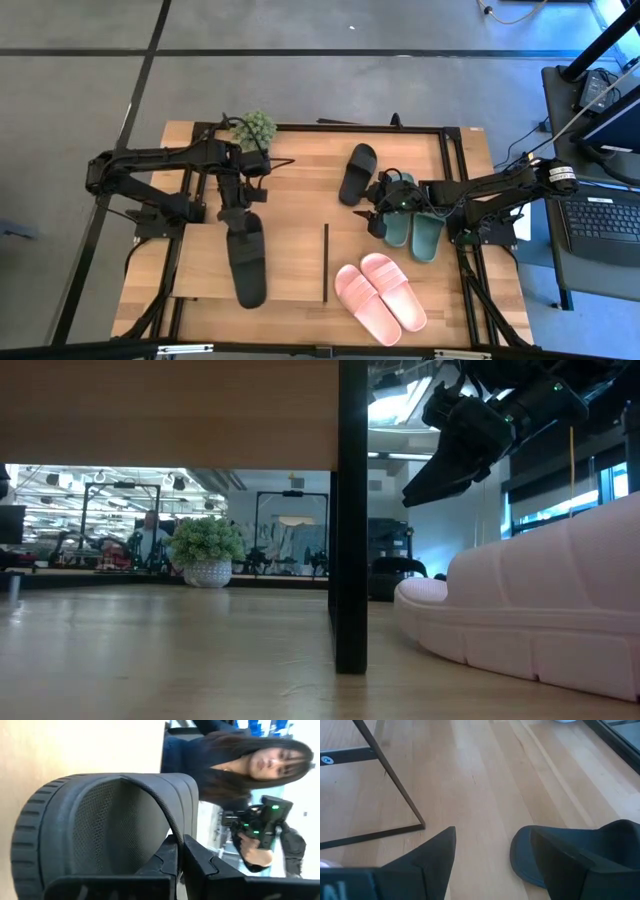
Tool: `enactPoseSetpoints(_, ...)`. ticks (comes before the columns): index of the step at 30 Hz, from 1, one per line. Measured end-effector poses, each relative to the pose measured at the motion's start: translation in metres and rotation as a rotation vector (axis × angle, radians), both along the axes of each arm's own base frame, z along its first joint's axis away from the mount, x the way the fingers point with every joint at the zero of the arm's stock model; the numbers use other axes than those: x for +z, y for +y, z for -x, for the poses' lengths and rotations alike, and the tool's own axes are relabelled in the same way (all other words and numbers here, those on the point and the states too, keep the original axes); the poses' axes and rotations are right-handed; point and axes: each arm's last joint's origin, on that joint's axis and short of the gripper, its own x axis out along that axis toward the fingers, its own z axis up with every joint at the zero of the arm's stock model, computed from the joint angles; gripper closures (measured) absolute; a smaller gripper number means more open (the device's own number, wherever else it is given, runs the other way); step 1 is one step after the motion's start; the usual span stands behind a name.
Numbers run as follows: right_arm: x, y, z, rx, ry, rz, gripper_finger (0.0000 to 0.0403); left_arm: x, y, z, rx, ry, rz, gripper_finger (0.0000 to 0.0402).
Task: Pick and place slides into the shelf
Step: Put the left black slipper on the shelf
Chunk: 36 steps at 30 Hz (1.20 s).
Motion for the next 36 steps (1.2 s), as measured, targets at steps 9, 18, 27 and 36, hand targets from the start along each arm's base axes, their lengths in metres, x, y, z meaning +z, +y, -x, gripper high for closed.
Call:
enactPoseSetpoints(9,0.0001,0.0,-0.0001,-0.002,-0.001,-0.002,0.0147,-0.0029,0.0018,0.002,0.017,0.037,-0.096,0.0398)
enactPoseSetpoints(18,0.0001,0.0,-0.0001,-0.002,-0.001,-0.002,0.0147,-0.0049,0.0066,0.0023,0.08,0.101,-0.167,0.0365)
enactPoseSetpoints(27,0.0001,0.0,-0.0001,-0.002,-0.001,-0.001,0.0147,-0.0065,0.0081,0.0023,0.099,0.119,-0.236,0.0352)
enactPoseSetpoints(36,0.0001,0.0,-0.0001,-0.002,-0.001,-0.001,0.0147,-0.0068,0.0084,0.0023,0.114,0.136,-0.246,0.0341)
